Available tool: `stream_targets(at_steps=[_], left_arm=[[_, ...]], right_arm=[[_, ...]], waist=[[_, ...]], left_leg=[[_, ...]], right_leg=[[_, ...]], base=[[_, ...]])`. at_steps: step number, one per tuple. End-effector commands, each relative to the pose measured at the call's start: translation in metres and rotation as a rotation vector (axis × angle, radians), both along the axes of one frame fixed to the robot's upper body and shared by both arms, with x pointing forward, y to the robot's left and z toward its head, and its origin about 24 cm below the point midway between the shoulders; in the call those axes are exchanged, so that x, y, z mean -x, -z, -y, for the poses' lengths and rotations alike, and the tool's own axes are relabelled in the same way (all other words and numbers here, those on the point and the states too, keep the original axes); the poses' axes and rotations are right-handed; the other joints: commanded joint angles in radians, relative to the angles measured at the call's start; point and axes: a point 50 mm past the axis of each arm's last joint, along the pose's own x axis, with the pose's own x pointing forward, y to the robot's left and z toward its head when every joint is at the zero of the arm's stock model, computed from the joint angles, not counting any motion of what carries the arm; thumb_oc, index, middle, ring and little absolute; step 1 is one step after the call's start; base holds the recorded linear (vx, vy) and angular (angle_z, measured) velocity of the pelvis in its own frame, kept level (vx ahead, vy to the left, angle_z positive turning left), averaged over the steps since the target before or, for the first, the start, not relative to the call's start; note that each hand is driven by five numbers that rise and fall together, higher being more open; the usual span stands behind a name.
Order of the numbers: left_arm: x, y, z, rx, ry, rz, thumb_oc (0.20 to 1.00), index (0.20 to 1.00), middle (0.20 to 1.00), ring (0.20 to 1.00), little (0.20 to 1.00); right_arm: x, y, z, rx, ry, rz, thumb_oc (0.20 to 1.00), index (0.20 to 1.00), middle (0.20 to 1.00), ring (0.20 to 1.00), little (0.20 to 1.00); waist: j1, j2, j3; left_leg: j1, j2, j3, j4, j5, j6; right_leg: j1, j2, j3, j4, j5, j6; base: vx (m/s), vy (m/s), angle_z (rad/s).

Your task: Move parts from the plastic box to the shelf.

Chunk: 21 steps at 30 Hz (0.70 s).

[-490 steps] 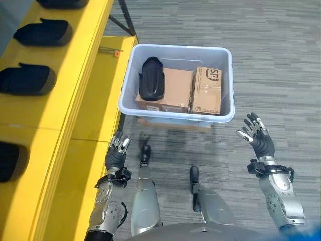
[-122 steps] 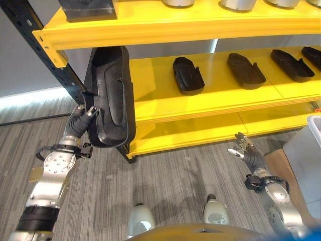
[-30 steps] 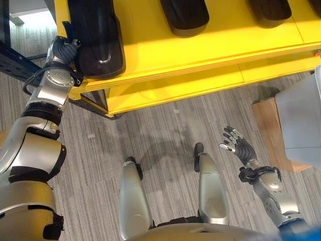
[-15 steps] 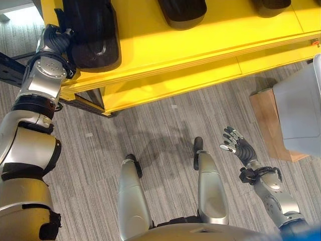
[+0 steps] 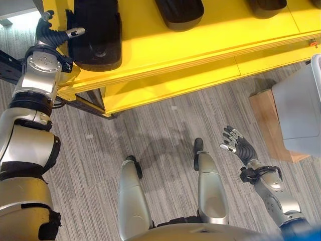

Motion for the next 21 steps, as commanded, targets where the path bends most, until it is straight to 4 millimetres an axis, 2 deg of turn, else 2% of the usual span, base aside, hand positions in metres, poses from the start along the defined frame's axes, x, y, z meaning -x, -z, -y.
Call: stream_targets(at_steps=[1,10,12,13,14,17,19,21], left_arm=[[0.026,-0.043,-0.030,0.034,-0.053,0.192,1.000,1.000,1.000,1.000,1.000],[0.048,-0.051,-0.026,-0.143,0.017,0.246,1.000,1.000,1.000,1.000,1.000],[0.063,-0.045,-0.020,-0.226,0.059,0.279,1.000,1.000,1.000,1.000,1.000],[0.067,-0.041,-0.016,-0.244,0.083,0.287,1.000,1.000,1.000,1.000,1.000],[0.080,-0.024,-0.011,-0.254,0.130,0.298,1.000,1.000,1.000,1.000,1.000],[0.102,0.002,-0.008,-0.317,0.135,0.283,1.000,1.000,1.000,1.000,1.000],[0.130,0.031,0.010,-0.499,0.177,0.213,1.000,1.000,1.000,1.000,1.000],[0.135,0.036,0.012,-0.525,0.176,0.198,1.000,1.000,1.000,1.000,1.000]], right_arm=[[0.005,-0.005,0.023,0.024,0.057,0.020,1.000,1.000,1.000,1.000,1.000],[0.005,-0.006,0.027,0.034,0.071,0.028,1.000,1.000,1.000,1.000,1.000],[0.008,-0.005,0.029,0.030,0.077,0.031,1.000,1.000,1.000,1.000,1.000],[0.008,-0.005,0.029,0.024,0.083,0.037,1.000,1.000,1.000,1.000,1.000],[0.010,-0.006,0.032,0.024,0.099,0.048,1.000,1.000,1.000,1.000,1.000],[0.013,-0.004,0.036,0.045,0.104,0.039,1.000,1.000,1.000,1.000,1.000],[0.016,-0.009,0.044,0.066,0.119,0.058,1.000,1.000,1.000,1.000,1.000],[0.017,-0.010,0.044,0.068,0.116,0.061,1.000,1.000,1.000,1.000,1.000]], waist=[[0.009,0.009,-0.069],[0.039,0.028,-0.075],[0.055,0.033,-0.074],[0.064,0.032,-0.073],[0.082,0.033,-0.071],[0.086,0.039,-0.072],[0.107,0.047,-0.074],[0.102,0.048,-0.075]], left_leg=[[0.019,-0.025,-0.033,-0.044,-0.016,0.050],[0.055,-0.027,-0.039,-0.080,0.004,0.037],[0.069,-0.031,-0.042,-0.097,0.010,0.032],[0.071,-0.031,-0.044,-0.099,0.011,0.031],[0.084,-0.033,-0.047,-0.110,0.015,0.026],[0.098,-0.031,-0.052,-0.120,0.021,0.021],[0.125,-0.027,-0.058,-0.152,0.035,0.011],[0.129,-0.028,-0.059,-0.156,0.037,0.010]], right_leg=[[0.111,-0.030,-0.004,0.072,-0.190,-0.030],[0.145,-0.040,-0.020,0.072,-0.197,-0.034],[0.159,-0.044,-0.027,0.074,-0.205,-0.039],[0.162,-0.045,-0.030,0.076,-0.207,-0.040],[0.170,-0.046,-0.033,0.078,-0.211,-0.042],[0.182,-0.044,-0.040,0.081,-0.216,-0.047],[0.206,-0.043,-0.050,0.064,-0.218,-0.050],[0.212,-0.043,-0.053,0.062,-0.218,-0.051]], base=[[0.00,0.000,0.00],[0.00,0.000,0.00],[-0.03,-0.038,0.08],[-0.02,-0.041,0.18],[-0.02,-0.040,0.21],[-0.02,-0.038,0.12],[-0.03,-0.050,0.12],[-0.02,-0.021,0.03]])
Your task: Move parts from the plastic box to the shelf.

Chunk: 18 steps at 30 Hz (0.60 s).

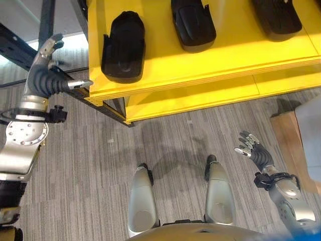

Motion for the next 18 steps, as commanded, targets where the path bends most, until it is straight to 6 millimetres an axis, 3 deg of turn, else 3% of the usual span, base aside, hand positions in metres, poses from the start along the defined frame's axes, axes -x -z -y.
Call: stream_targets(at_steps=[1,5,9,14,17,18], left_arm=[[-0.023,-0.026,-0.005,-0.226,-0.048,0.054,1.000,1.000,1.000,1.000,1.000],[-0.011,-0.007,0.011,-0.374,-0.044,0.004,1.000,1.000,1.000,1.000,1.000],[-0.004,0.004,0.027,-0.396,0.014,-0.010,1.000,1.000,1.000,1.000,1.000],[-0.008,0.013,0.044,-0.376,0.084,-0.015,1.000,1.000,1.000,1.000,1.000],[-0.015,0.021,0.059,-0.372,0.128,-0.019,1.000,1.000,1.000,1.000,1.000],[-0.016,0.021,0.059,-0.371,0.129,-0.020,1.000,1.000,1.000,1.000,1.000]], right_arm=[[-0.002,-0.009,0.004,0.023,0.003,0.067,1.000,1.000,1.000,1.000,1.000],[0.000,-0.016,0.008,0.049,0.008,0.091,1.000,1.000,1.000,1.000,1.000],[0.001,-0.019,0.011,0.060,0.021,0.104,1.000,1.000,1.000,1.000,1.000],[-0.001,-0.023,0.010,0.068,0.018,0.119,1.000,1.000,1.000,1.000,1.000],[-0.002,-0.024,0.009,0.072,0.023,0.126,1.000,1.000,1.000,1.000,1.000],[-0.002,-0.024,0.009,0.072,0.024,0.125,1.000,1.000,1.000,1.000,1.000]], waist=[[0.005,-0.031,-0.032],[0.010,-0.029,-0.030],[0.008,-0.026,-0.024],[0.003,-0.025,-0.020],[-0.005,-0.028,-0.014],[-0.005,-0.027,-0.018]], left_leg=[[-0.009,-0.026,-0.035,-0.047,0.003,0.052],[0.004,-0.027,-0.038,-0.057,0.005,0.048],[0.010,-0.024,-0.037,-0.057,0.006,0.047],[0.020,-0.019,-0.036,-0.058,0.006,0.047],[0.020,-0.020,-0.030,-0.071,0.034,0.051],[0.030,-0.019,-0.033,-0.070,0.013,0.046]], right_leg=[[0.147,-0.028,-0.023,-0.037,-0.112,-0.030],[0.156,-0.030,-0.025,-0.030,-0.122,-0.035],[0.155,-0.030,-0.025,-0.013,-0.133,-0.039],[0.157,-0.029,-0.024,-0.006,-0.137,-0.042],[0.149,-0.029,-0.029,-0.007,-0.118,-0.049],[0.157,-0.026,-0.023,-0.004,-0.136,-0.044]], base=[[-0.02,-0.015,0.18],[-0.01,-0.019,0.10],[0.00,-0.007,0.02],[-0.02,0.000,0.00],[-0.03,-0.011,0.00],[0.00,0.000,0.00]])
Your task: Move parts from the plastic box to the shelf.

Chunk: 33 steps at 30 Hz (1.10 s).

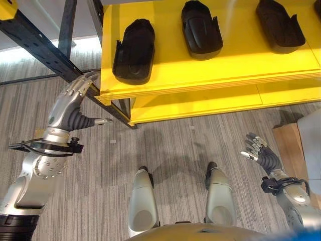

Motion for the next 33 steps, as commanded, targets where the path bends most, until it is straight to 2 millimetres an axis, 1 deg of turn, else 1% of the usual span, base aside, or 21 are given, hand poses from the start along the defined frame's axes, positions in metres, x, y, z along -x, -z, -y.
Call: stream_targets(at_steps=[1,3,4,6,9,10,13,19,26,30,33], left_arm=[[-0.007,-0.011,0.010,-0.044,0.028,0.084,1.000,1.000,1.000,1.000,1.000],[-0.015,-0.005,0.018,-0.078,0.030,0.075,1.000,1.000,1.000,1.000,1.000],[-0.015,-0.005,0.018,-0.078,0.031,0.075,1.000,1.000,1.000,1.000,1.000],[-0.021,0.002,0.020,-0.121,0.025,0.053,1.000,1.000,1.000,1.000,1.000],[-0.033,0.019,0.030,-0.129,0.043,-0.026,1.000,1.000,1.000,1.000,1.000],[-0.034,0.019,0.030,-0.129,0.044,-0.025,1.000,1.000,1.000,1.000,1.000],[-0.041,0.032,0.032,-0.132,0.034,-0.076,1.000,1.000,1.000,1.000,1.000],[-0.046,0.043,0.028,-0.165,0.001,-0.129,1.000,1.000,1.000,1.000,1.000],[-0.046,0.054,0.021,-0.191,-0.031,-0.186,1.000,1.000,1.000,1.000,1.000],[-0.047,0.057,0.016,-0.175,-0.053,-0.202,1.000,1.000,1.000,1.000,1.000],[-0.048,0.056,0.014,-0.172,-0.065,-0.194,1.000,1.000,1.000,1.000,1.000]], right_arm=[[-0.011,-0.023,-0.001,0.021,0.007,0.133,1.000,1.000,1.000,1.000,1.000],[-0.011,-0.024,-0.001,0.032,0.014,0.133,1.000,1.000,1.000,1.000,1.000],[-0.011,-0.024,-0.001,0.032,0.015,0.133,1.000,1.000,1.000,1.000,1.000],[-0.012,-0.025,-0.001,0.042,0.018,0.135,1.000,1.000,1.000,1.000,1.000],[-0.015,-0.026,-0.002,0.049,0.030,0.143,1.000,1.000,1.000,1.000,1.000],[-0.015,-0.026,-0.001,0.049,0.031,0.144,1.000,1.000,1.000,1.000,1.000],[-0.016,-0.028,-0.002,0.049,0.038,0.156,1.000,1.000,1.000,1.000,1.000],[-0.019,-0.029,-0.003,0.062,0.043,0.163,1.000,1.000,1.000,1.000,1.000],[-0.021,-0.032,-0.003,0.068,0.035,0.175,1.000,1.000,1.000,1.000,1.000],[-0.023,-0.033,-0.004,0.069,0.033,0.178,1.000,1.000,1.000,1.000,1.000],[-0.024,-0.033,-0.005,0.071,0.029,0.178,1.000,1.000,1.000,1.000,1.000]], waist=[[-0.015,-0.017,0.017],[-0.021,-0.018,0.019],[-0.020,-0.018,0.020],[-0.025,-0.021,0.022],[-0.035,-0.025,0.028],[-0.034,-0.024,0.029],[-0.041,-0.026,0.029],[-0.045,-0.027,0.029],[-0.046,-0.027,0.031],[-0.046,-0.026,0.030],[-0.046,-0.026,0.028]], left_leg=[[0.011,-0.009,-0.017,-0.055,0.022,0.050],[0.014,-0.005,-0.013,-0.061,0.026,0.049],[0.014,-0.005,-0.013,-0.061,0.026,0.049],[0.016,-0.001,-0.011,-0.062,0.027,0.049],[0.020,0.004,-0.009,-0.060,0.027,0.049],[0.020,0.004,-0.008,-0.059,0.027,0.049],[0.021,0.008,-0.006,-0.054,0.026,0.050],[0.024,0.011,-0.001,-0.051,0.022,0.052],[0.022,0.010,0.002,-0.042,0.017,0.054],[0.018,0.009,0.002,-0.036,0.015,0.056],[0.016,0.007,0.003,-0.033,0.013,0.056]], right_leg=[[0.122,-0.015,-0.001,-0.003,-0.120,-0.054],[0.122,-0.012,0.003,-0.007,-0.119,-0.056],[0.122,-0.012,0.003,-0.007,-0.119,-0.056],[0.119,-0.009,0.007,-0.005,-0.119,-0.056],[0.114,-0.004,0.012,0.002,-0.121,-0.057],[0.114,-0.004,0.012,0.002,-0.121,-0.057],[0.112,-0.001,0.018,0.005,-0.123,-0.057],[0.111,0.002,0.025,0.009,-0.125,-0.057],[0.109,0.002,0.029,0.013,-0.128,-0.057],[0.106,0.001,0.032,0.017,-0.128,-0.058],[0.104,0.000,0.034,0.020,-0.128,-0.059]], base=[[-0.01,-0.011,-0.08],[-0.06,-0.008,-0.07],[0.00,0.000,0.00],[0.00,0.000,0.00],[-0.01,-0.009,-0.05],[0.00,0.002,-0.06],[0.01,0.004,-0.03],[0.01,0.001,-0.02],[0.00,0.000,0.00],[0.00,0.000,0.00],[0.00,0.000,0.00]])
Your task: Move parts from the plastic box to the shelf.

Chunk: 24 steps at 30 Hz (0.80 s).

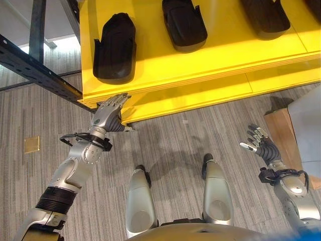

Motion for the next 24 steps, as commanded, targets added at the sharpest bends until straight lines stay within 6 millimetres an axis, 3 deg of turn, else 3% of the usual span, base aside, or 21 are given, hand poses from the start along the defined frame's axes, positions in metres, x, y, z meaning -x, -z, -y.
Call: stream_targets(at_steps=[1,24], left_arm=[[-0.002,-0.009,-0.005,-0.030,-0.012,0.043,1.000,1.000,1.000,1.000,1.000],[-0.027,-0.031,-0.019,-0.008,-0.100,0.106,1.000,1.000,1.000,1.000,1.000]], right_arm=[[-0.007,-0.019,-0.003,0.029,-0.013,0.107,1.000,1.000,1.000,1.000,1.000],[-0.007,-0.016,-0.001,0.062,-0.033,0.072,1.000,1.000,1.000,1.000,1.000]], waist=[[0.001,-0.017,-0.026],[-0.015,-0.017,-0.053]], left_leg=[[-0.009,-0.005,-0.023,-0.033,0.021,0.047],[-0.029,-0.003,-0.018,-0.010,0.017,0.043]], right_leg=[[0.104,-0.016,0.002,0.024,-0.127,-0.052],[0.075,-0.008,0.025,0.045,-0.127,-0.052]], base=[[0.00,0.000,0.00],[0.00,0.004,-0.01]])
